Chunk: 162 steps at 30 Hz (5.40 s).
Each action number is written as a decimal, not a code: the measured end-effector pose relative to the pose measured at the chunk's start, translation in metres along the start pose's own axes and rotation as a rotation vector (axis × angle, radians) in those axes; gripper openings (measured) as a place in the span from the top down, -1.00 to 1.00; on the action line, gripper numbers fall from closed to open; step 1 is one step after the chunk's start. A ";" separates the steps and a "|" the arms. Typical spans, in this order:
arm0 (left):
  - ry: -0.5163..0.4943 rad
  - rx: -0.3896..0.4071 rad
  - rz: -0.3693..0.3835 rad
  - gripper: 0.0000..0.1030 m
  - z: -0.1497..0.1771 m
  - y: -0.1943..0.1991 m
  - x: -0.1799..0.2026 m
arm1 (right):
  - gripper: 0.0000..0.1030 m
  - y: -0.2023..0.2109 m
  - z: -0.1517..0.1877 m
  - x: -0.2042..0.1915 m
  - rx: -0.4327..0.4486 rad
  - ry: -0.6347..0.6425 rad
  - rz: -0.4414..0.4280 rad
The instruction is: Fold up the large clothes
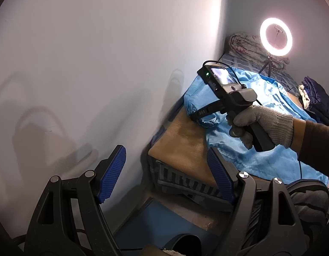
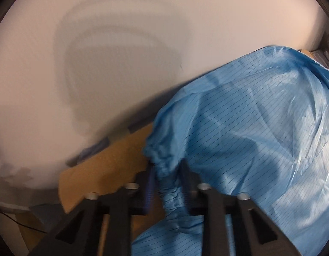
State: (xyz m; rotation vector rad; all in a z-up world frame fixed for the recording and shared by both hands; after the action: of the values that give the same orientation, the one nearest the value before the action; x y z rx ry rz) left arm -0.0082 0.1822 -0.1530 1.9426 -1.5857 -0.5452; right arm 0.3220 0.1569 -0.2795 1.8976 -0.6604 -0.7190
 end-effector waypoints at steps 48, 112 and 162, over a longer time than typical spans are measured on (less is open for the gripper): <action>-0.078 0.044 0.159 -0.57 -0.059 -0.057 0.044 | 0.75 0.147 0.196 0.063 0.363 -0.524 -0.507; -0.320 -0.129 0.617 0.86 -0.019 -0.081 0.132 | 1.00 0.119 0.050 0.258 0.321 -0.726 -0.190; -0.078 -0.351 0.529 -0.13 0.033 -0.125 0.081 | 0.08 -0.001 -0.051 0.205 0.056 -0.341 0.154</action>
State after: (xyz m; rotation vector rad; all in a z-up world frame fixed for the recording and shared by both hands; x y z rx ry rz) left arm 0.0810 0.1143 -0.2563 1.1962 -1.8179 -0.6237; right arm 0.4977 0.0424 -0.3029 1.7659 -1.0377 -0.9423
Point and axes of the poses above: each gripper's, at about its wrist camera, not at the fingertips, and y roughly against the way its jaws point, x to its right, z to its underside, the point moved 1 cm from there along -y, roughly the way its jaws point, and after that the axes turned 1 degree about -y, right-handed, at the moved point
